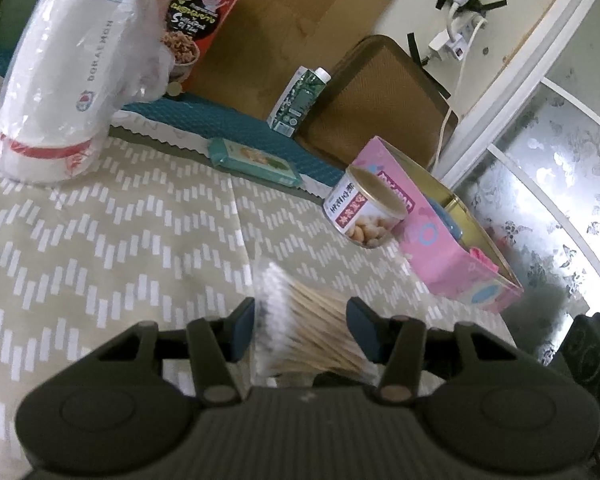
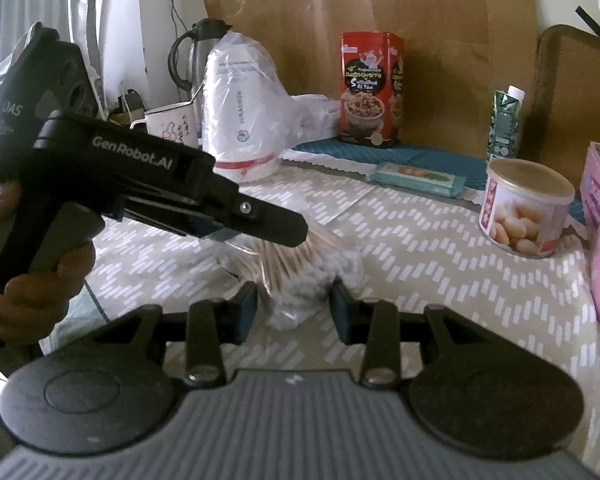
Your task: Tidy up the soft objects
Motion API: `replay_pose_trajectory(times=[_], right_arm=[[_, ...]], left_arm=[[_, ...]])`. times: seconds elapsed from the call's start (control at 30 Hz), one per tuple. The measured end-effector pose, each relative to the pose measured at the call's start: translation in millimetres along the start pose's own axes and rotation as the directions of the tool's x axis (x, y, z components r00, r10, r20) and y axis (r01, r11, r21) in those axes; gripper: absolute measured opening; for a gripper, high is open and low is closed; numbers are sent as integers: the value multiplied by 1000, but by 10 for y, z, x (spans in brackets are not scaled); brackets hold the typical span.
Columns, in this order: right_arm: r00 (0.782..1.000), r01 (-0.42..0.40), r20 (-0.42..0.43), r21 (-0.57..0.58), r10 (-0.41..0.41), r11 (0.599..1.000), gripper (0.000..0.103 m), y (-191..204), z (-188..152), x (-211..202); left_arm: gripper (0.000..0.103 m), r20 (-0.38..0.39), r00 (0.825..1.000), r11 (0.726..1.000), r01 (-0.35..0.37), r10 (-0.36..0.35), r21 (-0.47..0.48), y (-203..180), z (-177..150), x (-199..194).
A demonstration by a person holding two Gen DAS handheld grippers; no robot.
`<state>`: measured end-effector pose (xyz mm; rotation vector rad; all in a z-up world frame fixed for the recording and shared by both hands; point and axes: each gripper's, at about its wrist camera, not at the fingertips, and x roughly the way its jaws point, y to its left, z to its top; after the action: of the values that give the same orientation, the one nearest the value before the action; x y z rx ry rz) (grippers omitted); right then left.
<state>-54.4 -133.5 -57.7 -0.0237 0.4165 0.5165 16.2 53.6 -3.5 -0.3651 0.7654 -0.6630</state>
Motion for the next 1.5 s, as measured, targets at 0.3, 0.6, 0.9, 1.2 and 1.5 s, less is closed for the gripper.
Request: replay_pose_trajectory(times=[0.3,0.6,0.9,1.2,1.5], right_arm=[[1000,18,5,52,-19,998,42,-173,-96,-121],[999,33,21,90,-35,995,43,-375,-215,-348],[994,102,33,135,-108,986,43,-569,-389,-658],[975,206,37,212,-218,955,43,-783,-543,-939],[968,229,57,202,-244,952,45,-825,-635,-986]], left_arm=[[49,-51,999,999,-11,13,34,-235,-56,230],[49,-98,995,996,-4,13,88,-547,-110,449],[50,-169,985,985,64,-37,158,-904,-154,754],[56,-227,971,960,134,-78,244,-1282,-204,1094],[64,-223,971,955,139,-80,262,-1320,-252,1136]])
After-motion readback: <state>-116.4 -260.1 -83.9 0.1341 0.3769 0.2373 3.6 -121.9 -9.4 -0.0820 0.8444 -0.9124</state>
